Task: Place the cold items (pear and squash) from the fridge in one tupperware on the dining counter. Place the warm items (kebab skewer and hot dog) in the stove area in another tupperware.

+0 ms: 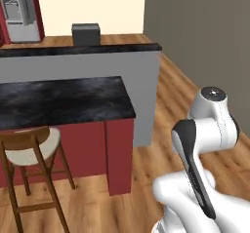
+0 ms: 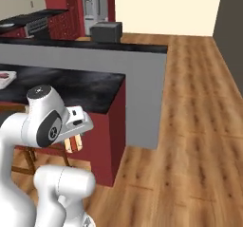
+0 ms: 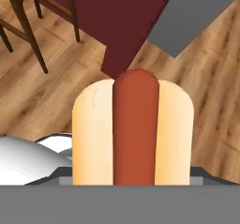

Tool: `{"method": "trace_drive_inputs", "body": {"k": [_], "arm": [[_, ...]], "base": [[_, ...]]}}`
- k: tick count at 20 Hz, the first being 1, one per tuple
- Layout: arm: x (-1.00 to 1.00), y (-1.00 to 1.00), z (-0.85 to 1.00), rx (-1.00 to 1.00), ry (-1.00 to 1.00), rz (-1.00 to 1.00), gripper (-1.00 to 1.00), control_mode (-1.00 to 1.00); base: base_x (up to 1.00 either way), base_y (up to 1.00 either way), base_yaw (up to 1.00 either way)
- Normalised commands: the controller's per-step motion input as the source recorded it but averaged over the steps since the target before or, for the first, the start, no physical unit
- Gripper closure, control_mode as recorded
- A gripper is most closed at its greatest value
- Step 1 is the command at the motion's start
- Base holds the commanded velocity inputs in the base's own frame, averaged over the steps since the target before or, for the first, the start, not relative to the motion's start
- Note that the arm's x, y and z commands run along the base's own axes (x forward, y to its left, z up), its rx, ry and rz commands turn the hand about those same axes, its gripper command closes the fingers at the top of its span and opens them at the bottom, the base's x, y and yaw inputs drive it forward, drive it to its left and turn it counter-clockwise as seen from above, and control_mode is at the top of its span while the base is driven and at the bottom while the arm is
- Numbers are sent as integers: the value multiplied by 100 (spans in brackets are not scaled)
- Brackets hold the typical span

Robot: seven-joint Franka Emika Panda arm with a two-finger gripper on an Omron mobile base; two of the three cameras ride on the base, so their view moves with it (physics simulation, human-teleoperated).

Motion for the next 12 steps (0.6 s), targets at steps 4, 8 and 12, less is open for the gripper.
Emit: {"method": "trace_drive_inputs", "body": {"k": [4, 8, 12], "arm": [[0, 0, 0, 0, 0, 0, 100, 100], [0, 0, 0, 0, 0, 0, 100, 100], [0, 0, 0, 0, 0, 0, 100, 100]], "base": [[-46, 100, -30], [-41, 100, -29], [-27, 100, -23]]}}
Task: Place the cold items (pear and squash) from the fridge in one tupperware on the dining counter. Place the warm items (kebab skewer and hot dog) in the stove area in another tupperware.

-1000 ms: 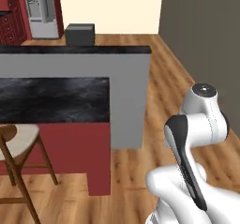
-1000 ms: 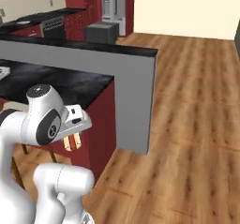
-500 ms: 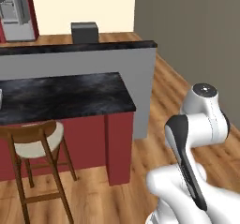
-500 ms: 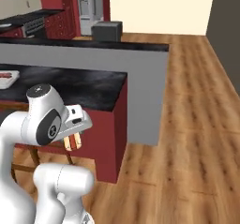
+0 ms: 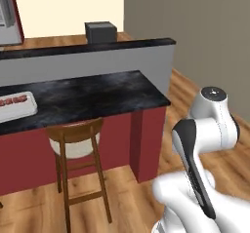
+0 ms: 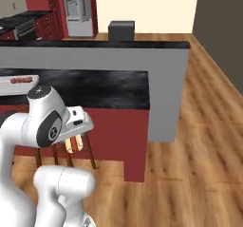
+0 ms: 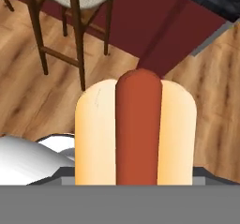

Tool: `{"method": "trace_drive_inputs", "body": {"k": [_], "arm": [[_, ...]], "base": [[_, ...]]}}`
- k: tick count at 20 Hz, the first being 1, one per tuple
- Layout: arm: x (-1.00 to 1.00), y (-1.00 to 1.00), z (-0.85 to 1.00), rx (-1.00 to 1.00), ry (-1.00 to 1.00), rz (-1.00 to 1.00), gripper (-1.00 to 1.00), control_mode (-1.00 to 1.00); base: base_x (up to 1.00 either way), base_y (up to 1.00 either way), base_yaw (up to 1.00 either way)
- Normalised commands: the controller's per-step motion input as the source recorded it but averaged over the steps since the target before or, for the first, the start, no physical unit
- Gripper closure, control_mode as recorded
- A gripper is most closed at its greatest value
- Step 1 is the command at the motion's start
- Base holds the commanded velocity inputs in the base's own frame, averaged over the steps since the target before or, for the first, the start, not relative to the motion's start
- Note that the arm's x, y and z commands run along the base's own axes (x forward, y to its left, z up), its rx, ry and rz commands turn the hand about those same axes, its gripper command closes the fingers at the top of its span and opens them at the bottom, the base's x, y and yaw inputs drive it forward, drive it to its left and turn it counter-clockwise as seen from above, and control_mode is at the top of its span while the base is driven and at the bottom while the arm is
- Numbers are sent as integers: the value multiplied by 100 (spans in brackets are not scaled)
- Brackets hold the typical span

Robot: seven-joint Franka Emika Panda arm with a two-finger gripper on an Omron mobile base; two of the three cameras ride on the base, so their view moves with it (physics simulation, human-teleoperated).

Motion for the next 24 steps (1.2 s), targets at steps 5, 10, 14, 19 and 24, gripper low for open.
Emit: {"method": "trace_drive_inputs", "body": {"k": [5, 10, 14, 19, 24], "arm": [[0, 0, 0, 0, 0, 0, 100, 100], [0, 0, 0, 0, 0, 0, 100, 100], [0, 0, 0, 0, 0, 0, 100, 100], [0, 0, 0, 0, 0, 0, 100, 100], [0, 0, 0, 0, 0, 0, 100, 100]], "base": [[-15, 100, -12], [-11, 100, -13], [0, 100, -14], [2, 100, -22], [16, 99, -30]]}}
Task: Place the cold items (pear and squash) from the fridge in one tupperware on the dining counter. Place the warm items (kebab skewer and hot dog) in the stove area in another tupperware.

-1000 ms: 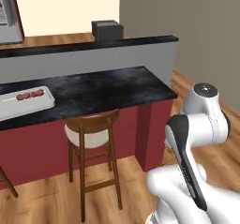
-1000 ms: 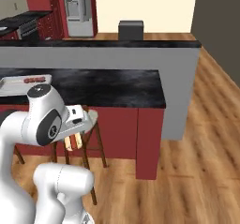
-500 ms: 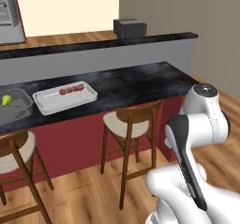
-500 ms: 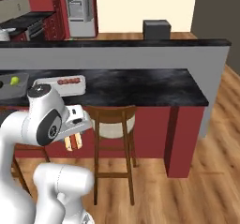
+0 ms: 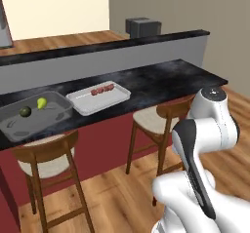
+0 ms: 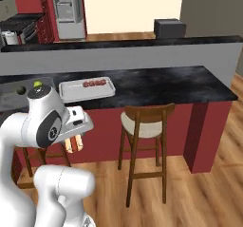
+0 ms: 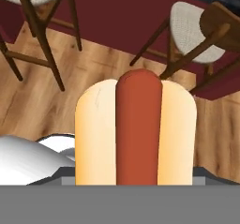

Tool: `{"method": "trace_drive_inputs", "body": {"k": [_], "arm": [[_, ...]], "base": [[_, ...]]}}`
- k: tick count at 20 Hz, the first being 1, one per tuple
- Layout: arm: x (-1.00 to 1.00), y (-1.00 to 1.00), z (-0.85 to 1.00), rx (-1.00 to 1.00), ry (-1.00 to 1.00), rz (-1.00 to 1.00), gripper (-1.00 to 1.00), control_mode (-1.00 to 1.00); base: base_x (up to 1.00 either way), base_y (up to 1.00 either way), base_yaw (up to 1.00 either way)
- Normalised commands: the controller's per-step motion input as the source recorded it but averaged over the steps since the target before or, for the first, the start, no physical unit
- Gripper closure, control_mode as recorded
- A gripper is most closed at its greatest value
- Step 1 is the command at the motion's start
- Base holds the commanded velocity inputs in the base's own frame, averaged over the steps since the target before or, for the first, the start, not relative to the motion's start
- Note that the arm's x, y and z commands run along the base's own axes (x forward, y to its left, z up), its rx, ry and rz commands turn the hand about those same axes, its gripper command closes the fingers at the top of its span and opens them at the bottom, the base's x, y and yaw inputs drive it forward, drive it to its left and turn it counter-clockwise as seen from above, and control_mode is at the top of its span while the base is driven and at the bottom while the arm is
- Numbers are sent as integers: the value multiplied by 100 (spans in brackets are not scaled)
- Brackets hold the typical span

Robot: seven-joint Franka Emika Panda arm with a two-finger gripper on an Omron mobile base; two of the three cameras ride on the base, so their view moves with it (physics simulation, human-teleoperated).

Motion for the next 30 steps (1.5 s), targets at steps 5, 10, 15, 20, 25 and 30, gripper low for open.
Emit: {"method": "trace_drive_inputs", "body": {"k": [5, 10, 15, 20, 25, 30], "arm": [[0, 0, 0, 0, 0, 0, 100, 100], [0, 0, 0, 0, 0, 0, 100, 100], [0, 0, 0, 0, 0, 0, 100, 100], [0, 0, 0, 0, 0, 0, 100, 100], [0, 0, 0, 0, 0, 0, 100, 100], [0, 0, 0, 0, 0, 0, 100, 100]], "base": [[50, 63, -25], [64, 4, -15], [56, 0, -13], [55, 0, -12], [59, 1, -9], [82, 4, -5]]}}
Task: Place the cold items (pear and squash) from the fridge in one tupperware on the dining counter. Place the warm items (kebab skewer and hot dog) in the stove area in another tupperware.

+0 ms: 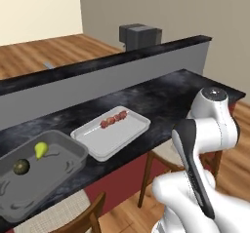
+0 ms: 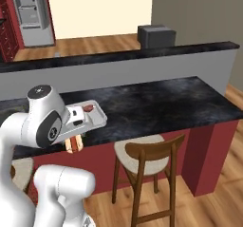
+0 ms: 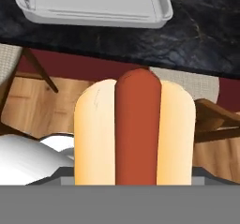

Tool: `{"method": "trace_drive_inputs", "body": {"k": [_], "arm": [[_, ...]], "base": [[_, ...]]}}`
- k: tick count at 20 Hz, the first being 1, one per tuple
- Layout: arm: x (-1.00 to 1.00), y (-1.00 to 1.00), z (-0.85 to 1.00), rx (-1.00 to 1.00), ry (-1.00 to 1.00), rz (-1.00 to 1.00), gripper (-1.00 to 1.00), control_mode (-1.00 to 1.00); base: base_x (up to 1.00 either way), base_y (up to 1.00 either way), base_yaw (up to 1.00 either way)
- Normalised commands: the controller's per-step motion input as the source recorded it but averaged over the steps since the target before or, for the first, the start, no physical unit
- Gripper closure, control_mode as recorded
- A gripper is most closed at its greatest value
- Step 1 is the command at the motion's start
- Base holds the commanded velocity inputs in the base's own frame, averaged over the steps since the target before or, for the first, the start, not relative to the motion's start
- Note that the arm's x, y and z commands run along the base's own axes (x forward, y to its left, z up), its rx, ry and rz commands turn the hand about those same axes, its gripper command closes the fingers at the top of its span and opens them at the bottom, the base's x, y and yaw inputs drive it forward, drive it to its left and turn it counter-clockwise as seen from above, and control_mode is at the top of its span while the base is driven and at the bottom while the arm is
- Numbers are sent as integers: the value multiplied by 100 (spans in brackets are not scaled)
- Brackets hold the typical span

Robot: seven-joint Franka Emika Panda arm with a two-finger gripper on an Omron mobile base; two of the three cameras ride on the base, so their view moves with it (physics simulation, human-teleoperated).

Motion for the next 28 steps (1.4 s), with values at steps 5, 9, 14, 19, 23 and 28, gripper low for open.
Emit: {"method": "trace_drive_inputs", "body": {"k": [5, 9, 14, 19, 23, 28], "arm": [[78, 18, 0, 13, 0, -3, 100, -100], [94, 27, 0, 17, 0, -1, 100, -100], [87, 64, -2, 3, 7, -1, 100, -100], [68, 88, -27, -6, 21, -6, 100, -100], [38, 52, -41, -1, 19, -24, 100, -100], [41, 2, -36, 2, 5, -40, 100, -100]], "base": [[16, 4, -1], [0, 0, 0], [0, 0, 0], [0, 0, 0], [0, 0, 0], [0, 0, 0]]}}
